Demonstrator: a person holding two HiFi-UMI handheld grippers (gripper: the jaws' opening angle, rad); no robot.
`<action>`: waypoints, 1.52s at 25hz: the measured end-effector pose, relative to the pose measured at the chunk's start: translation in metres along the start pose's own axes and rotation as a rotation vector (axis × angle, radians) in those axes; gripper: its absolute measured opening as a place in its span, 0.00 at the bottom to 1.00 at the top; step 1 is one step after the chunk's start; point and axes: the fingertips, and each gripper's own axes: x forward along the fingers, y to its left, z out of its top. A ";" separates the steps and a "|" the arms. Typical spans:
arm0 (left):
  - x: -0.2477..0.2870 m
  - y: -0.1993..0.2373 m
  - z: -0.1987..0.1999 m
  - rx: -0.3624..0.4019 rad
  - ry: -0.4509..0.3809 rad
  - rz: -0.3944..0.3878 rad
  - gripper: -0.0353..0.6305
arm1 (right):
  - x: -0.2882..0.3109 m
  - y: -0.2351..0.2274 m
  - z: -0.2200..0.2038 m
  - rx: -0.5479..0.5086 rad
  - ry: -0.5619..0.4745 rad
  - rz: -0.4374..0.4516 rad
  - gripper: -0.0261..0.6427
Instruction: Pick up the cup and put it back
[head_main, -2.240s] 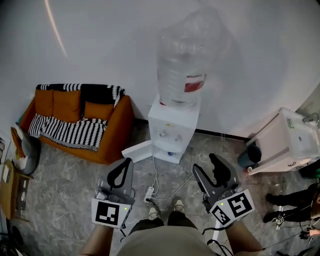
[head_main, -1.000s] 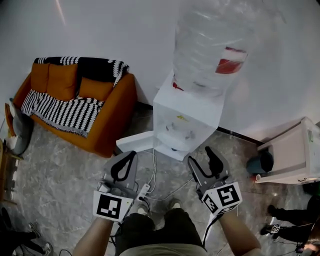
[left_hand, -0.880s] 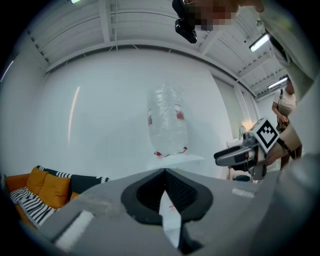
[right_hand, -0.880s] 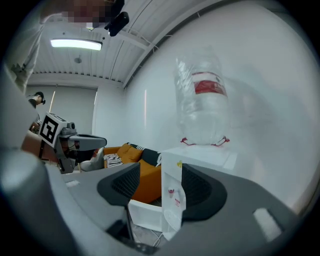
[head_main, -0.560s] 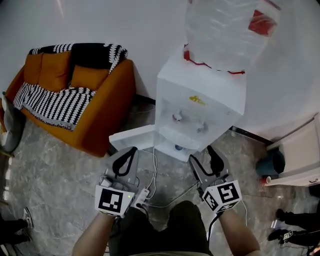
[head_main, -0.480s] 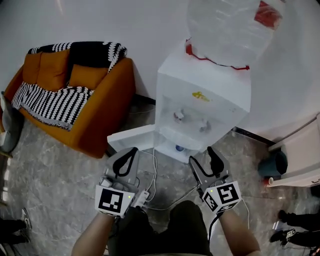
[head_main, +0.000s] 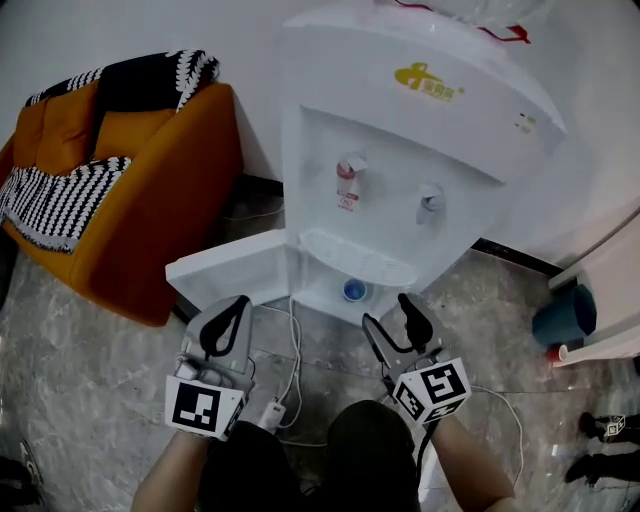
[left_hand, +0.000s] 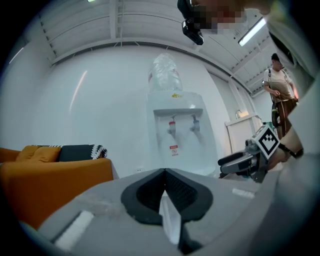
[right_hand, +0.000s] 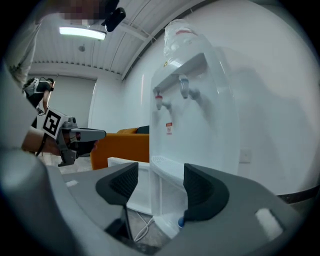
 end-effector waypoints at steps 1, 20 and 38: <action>0.003 0.000 -0.010 0.008 -0.010 -0.001 0.06 | 0.004 -0.002 -0.012 -0.005 0.001 0.003 0.47; 0.060 0.010 -0.147 0.017 -0.032 -0.021 0.06 | 0.101 -0.053 -0.198 -0.009 0.094 -0.002 0.57; 0.080 -0.007 -0.186 0.010 0.014 -0.050 0.06 | 0.170 -0.100 -0.317 0.159 0.254 -0.289 0.69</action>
